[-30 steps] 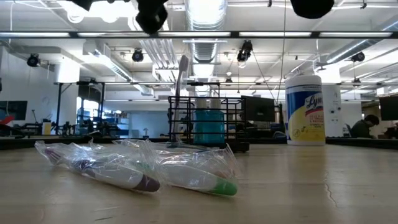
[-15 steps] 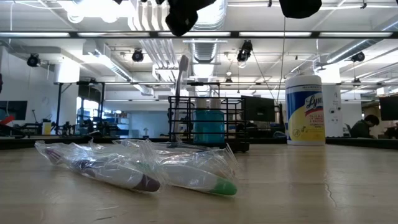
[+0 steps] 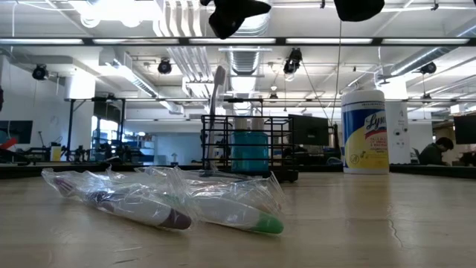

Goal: Pick & Place toothbrushing station
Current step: Put the right blue toothbrush into the black wire organizer

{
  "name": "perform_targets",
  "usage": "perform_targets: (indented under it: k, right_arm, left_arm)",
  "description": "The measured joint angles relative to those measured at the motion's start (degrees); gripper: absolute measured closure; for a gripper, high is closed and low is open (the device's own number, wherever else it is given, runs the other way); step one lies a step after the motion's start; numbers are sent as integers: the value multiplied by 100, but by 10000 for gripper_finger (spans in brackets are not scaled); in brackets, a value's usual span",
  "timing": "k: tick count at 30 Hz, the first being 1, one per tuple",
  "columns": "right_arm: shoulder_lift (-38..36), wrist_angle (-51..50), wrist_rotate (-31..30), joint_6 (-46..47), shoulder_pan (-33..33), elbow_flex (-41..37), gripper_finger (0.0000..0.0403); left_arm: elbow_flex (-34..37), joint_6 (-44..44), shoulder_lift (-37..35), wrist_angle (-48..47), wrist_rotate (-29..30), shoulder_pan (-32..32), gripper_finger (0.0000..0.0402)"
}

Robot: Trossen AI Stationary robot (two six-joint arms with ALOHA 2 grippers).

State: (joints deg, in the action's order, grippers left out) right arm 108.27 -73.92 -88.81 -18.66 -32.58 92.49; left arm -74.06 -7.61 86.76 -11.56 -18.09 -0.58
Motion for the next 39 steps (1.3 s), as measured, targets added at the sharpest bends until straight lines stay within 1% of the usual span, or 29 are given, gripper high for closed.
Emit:
perform_targets:
  k: [3, 5, 8, 10, 12, 13, 19, 22, 24, 29, 34, 36, 39]
  right_arm:
    - [0, 53, 10, -45, 6, 0, 390]
    - [0, 123, 15, -124, 27, -2, 390]
    - [0, 154, 24, -194, 60, -2, 390]
    - [0, 208, 37, -187, 82, -4, 390]
    - [0, 275, 37, -171, 95, -4, 390]
    - [0, 272, 41, -142, 95, -4, 390]
    - [-12, 281, 223, 631, 99, -5, 390]
    - [-123, 295, 659, 990, 99, -7, 384]
    - [-216, 324, 894, 1282, 97, -4, 374]
    - [-547, 389, 1006, 1836, 83, 7, 346]
    - [-952, 927, 1058, 1894, 9, 9, 314]
    - [-1132, 1159, 1107, 1900, -21, 10, 301]
    - [-1431, 1330, 1580, 2257, -18, 11, 286]
  left_arm:
    - [7, 52, -36, -92, 36, 10, 167]
    - [7, 54, -46, -108, 83, 9, 196]
    - [10, 119, -45, -153, 104, 3, 258]
    - [13, 234, -46, -151, 104, 3, 311]
    - [15, 348, -55, -206, 224, 13, 365]
    - [15, 427, -55, -227, 193, 23, 378]
    - [15, 685, -64, -403, 371, 9, 378]
    - [17, 756, -68, -407, 430, 12, 378]
    - [21, 802, -101, -409, 508, 12, 378]
    - [60, 832, -256, -342, 628, 60, 378]
    - [321, 845, -523, -221, 581, 180, 378]
    - [479, 852, -667, -343, 570, 225, 378]
    - [786, 1089, -910, -104, 626, 232, 378]
